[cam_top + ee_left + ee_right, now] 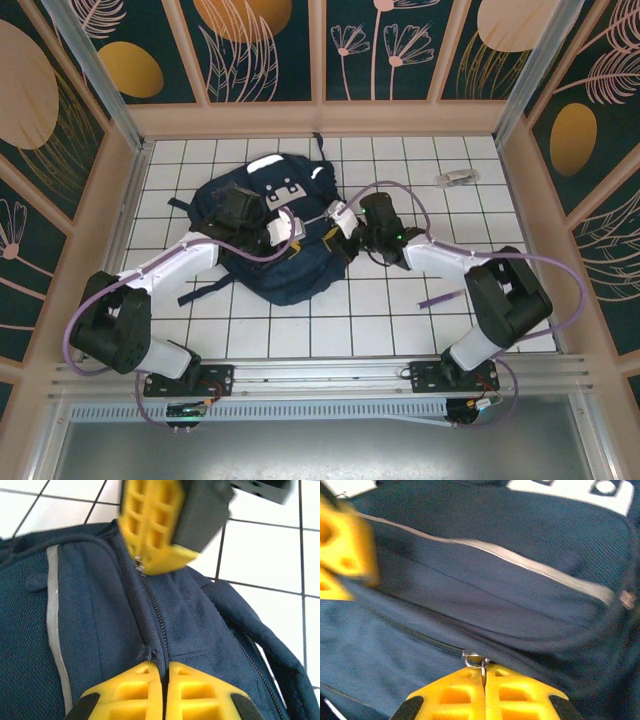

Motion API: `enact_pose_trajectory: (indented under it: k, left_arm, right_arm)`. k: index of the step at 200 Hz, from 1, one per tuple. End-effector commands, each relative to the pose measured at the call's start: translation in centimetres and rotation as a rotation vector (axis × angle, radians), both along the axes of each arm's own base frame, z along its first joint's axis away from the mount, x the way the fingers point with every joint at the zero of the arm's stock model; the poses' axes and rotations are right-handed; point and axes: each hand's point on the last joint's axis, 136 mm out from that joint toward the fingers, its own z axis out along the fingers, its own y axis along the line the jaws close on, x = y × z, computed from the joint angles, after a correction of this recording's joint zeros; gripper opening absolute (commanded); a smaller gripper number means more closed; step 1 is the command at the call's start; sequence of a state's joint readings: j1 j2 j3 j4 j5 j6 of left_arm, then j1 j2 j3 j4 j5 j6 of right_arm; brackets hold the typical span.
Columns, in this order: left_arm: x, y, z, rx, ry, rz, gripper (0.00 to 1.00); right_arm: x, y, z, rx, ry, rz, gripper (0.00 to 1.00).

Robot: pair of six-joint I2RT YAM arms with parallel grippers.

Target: Pack the student bag

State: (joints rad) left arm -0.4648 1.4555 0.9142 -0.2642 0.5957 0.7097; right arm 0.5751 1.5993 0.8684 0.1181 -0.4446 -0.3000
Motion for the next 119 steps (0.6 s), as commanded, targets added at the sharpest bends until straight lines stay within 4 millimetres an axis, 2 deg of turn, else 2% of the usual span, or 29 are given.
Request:
enact_pose_trajectory:
  k: [1, 16, 36, 46, 60, 72, 82, 99, 101, 109, 114, 119]
  left_arm:
    - [-4.3, 0.0, 0.9, -0.015, -0.019, -0.244, 0.0]
    - [-5.3, 0.3, 0.6, 0.004, -0.047, -0.321, 0.0]
    - [-5.6, 0.7, 0.7, 0.031, -0.096, -0.373, 0.0]
    - [-5.3, 0.9, 0.6, 0.056, -0.119, -0.37, 0.0]
    - [-3.3, 2.2, 0.3, 0.132, -0.138, -0.275, 0.0]
    - [-1.4, 4.2, 0.3, 0.179, -0.159, -0.184, 0.0]
    - [1.0, 6.2, 0.7, 0.198, -0.178, -0.055, 0.0]
    - [4.8, 10.2, 0.8, 0.287, -0.238, 0.195, 0.08]
    - [5.2, 10.6, 0.8, 0.302, -0.247, 0.221, 0.09]
    - [6.3, 12.0, 0.9, 0.341, -0.273, 0.3, 0.29]
    - [6.5, 12.4, 1.0, 0.346, -0.281, 0.324, 0.39]
    - [6.4, 12.4, 1.1, 0.338, -0.283, 0.318, 0.45]
  right_arm:
    - [7.8, -7.3, -1.7, -0.144, -0.024, -0.374, 0.0]
    - [9.5, -8.7, -1.7, -0.136, -0.019, -0.444, 0.0]
    - [11.3, -10.6, -1.7, -0.132, -0.031, -0.536, 0.0]
    - [11.8, -11.7, -1.7, -0.144, -0.037, -0.583, 0.0]
    - [11.3, -12.0, -1.3, -0.138, -0.043, -0.575, 0.0]
    - [10.0, -11.4, -1.0, -0.119, -0.043, -0.527, 0.0]
    - [8.6, -10.8, -0.8, -0.105, -0.041, -0.48, 0.0]
    - [5.5, -8.4, -0.2, -0.095, -0.053, -0.337, 0.0]
    - [5.2, -8.1, -0.1, -0.095, -0.055, -0.316, 0.0]
    - [3.3, -6.2, -0.1, -0.093, -0.058, -0.219, 0.0]
    - [2.2, -4.9, 0.2, -0.08, -0.057, -0.159, 0.0]
    - [1.2, -3.6, 0.3, -0.068, -0.055, -0.104, 0.0]
